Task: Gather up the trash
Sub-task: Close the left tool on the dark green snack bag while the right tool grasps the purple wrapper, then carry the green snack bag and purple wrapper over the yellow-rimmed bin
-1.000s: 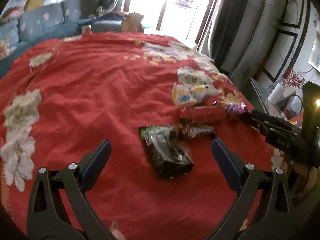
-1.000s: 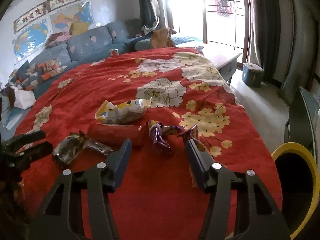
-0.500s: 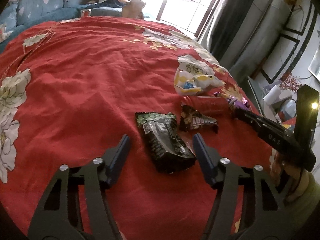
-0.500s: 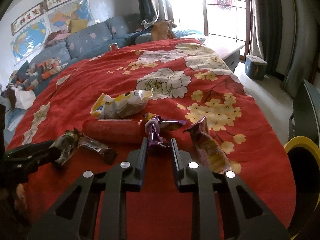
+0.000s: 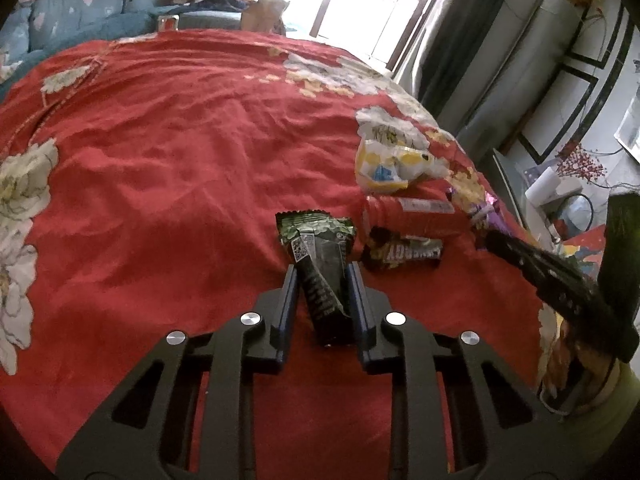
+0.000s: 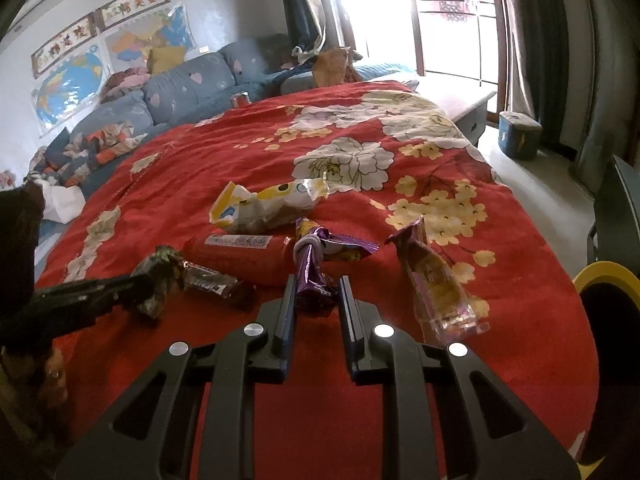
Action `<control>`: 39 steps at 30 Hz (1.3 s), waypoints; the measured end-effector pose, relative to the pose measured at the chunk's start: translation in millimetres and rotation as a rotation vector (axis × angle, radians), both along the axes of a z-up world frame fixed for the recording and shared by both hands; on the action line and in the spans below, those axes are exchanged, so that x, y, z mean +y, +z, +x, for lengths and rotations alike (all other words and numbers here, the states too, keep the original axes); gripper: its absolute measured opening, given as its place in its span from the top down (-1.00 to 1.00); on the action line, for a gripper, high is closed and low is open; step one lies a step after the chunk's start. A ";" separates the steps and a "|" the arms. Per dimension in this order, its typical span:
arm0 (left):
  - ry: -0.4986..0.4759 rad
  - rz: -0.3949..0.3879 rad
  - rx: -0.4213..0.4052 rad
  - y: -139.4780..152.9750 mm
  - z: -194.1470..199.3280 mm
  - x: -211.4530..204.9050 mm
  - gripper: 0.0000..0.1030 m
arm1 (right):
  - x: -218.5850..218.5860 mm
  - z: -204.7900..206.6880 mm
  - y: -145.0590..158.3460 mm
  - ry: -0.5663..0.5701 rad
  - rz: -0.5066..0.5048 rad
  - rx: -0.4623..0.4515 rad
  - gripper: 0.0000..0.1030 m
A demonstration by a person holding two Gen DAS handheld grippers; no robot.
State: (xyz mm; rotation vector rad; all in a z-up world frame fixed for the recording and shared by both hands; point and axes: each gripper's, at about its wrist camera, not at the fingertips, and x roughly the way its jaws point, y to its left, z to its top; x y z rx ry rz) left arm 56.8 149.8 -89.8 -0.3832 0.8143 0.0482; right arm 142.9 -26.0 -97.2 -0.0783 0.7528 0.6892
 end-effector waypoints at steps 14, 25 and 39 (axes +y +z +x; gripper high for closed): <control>0.010 0.045 -0.122 39.8 -6.9 -2.3 0.66 | -21.6 -22.9 16.9 0.013 0.062 0.000 0.64; -0.071 0.057 -0.176 57.2 -0.9 -40.9 0.67 | -51.2 -31.4 35.8 -0.040 0.104 -0.040 0.64; -0.165 0.072 -0.202 68.3 12.2 -88.7 0.67 | -95.8 -25.3 52.4 -0.142 0.155 -0.069 0.64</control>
